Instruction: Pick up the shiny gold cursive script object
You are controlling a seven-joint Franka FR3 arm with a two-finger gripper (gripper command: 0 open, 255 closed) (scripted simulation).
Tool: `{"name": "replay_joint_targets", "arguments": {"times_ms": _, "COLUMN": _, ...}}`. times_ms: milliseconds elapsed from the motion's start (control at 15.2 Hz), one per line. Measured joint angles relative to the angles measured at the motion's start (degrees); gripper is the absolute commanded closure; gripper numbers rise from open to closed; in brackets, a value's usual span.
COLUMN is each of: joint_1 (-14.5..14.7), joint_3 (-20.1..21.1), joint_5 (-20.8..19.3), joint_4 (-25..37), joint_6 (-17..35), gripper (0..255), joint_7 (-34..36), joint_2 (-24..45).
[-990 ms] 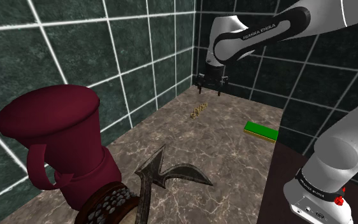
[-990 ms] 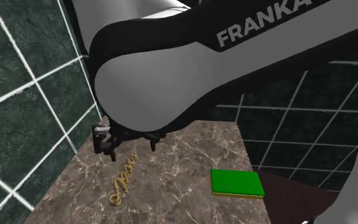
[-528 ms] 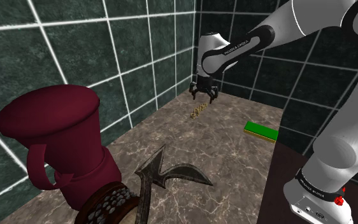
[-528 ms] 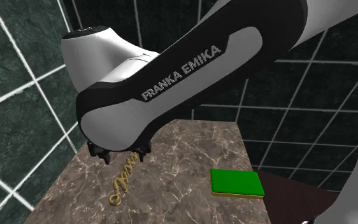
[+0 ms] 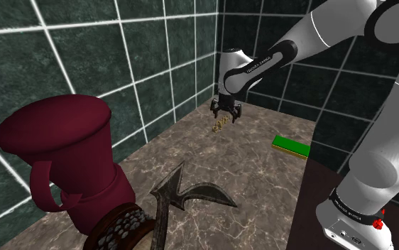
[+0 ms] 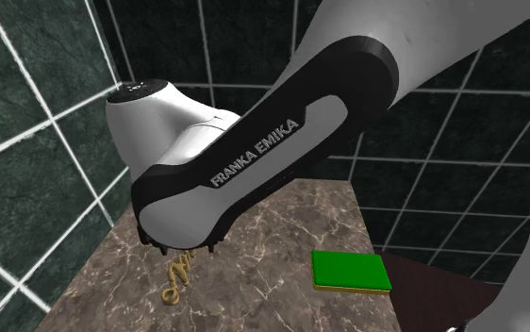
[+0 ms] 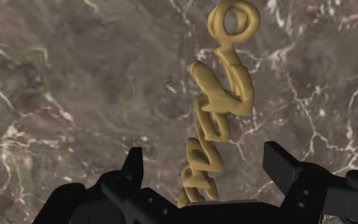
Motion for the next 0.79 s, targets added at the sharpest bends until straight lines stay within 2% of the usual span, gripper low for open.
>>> {"name": "replay_joint_targets", "arguments": {"times_ms": 66, "joint_1": 0.0, "joint_3": -0.1, "joint_5": -0.1, "joint_4": 0.0, "joint_6": 0.2, "gripper": 255, "joint_7": 0.0, "joint_2": 0.2}}
{"name": "replay_joint_targets", "arguments": {"times_ms": 792, "joint_1": 0.0, "joint_3": -0.1, "joint_5": -0.1, "joint_4": 0.1, "joint_6": 0.1, "gripper": 255, "joint_7": 0.0, "joint_2": 0.1}}
